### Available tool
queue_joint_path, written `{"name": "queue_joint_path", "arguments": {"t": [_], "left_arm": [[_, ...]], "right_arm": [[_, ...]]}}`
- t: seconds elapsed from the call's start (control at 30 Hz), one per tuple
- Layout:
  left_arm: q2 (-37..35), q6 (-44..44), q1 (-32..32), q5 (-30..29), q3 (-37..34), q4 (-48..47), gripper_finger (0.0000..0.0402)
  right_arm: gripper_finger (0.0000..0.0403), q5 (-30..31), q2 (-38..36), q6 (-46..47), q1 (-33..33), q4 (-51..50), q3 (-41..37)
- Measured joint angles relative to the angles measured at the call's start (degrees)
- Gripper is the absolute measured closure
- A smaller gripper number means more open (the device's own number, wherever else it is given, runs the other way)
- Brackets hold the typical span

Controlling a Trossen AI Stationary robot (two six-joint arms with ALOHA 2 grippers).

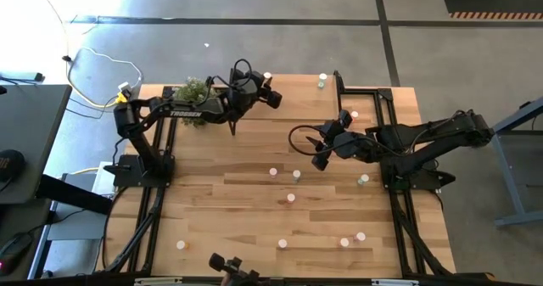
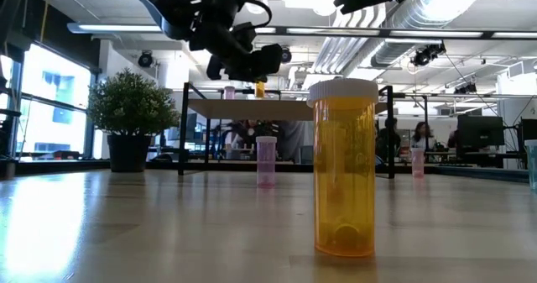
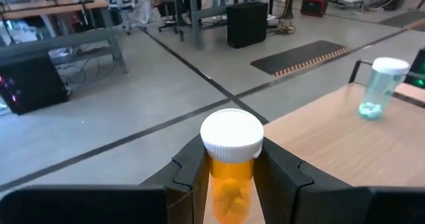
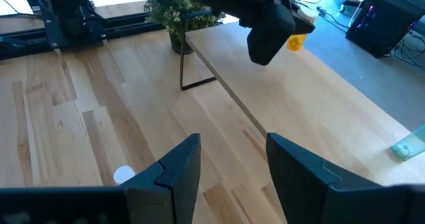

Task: Pick and place medicine bottles onto shelf by color
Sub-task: Put the top orange pill bottle on the shelf

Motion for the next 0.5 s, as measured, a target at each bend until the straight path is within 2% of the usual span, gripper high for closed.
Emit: {"name": "queue_joint_path", "arguments": {"t": [0.17,0.27,0.5], "left_arm": [[1.9,-1.3,0.0,-0.3,0.0,0.5,0.0311],[3.1,-1.1,0.0,-2.5,-0.1,1.2,0.0311],[3.3,-1.5,0.0,-1.9,-0.1,3.0,0.0311]], "right_arm": [[0.0240,0.0,0.0,0.0,0.0,0.0,0.0],[0.0240,0.0,0.0,-0.1,0.0,0.0,0.0],[0.0240,0.0,0.0,-0.1,0.0,0.0,0.0]]}}
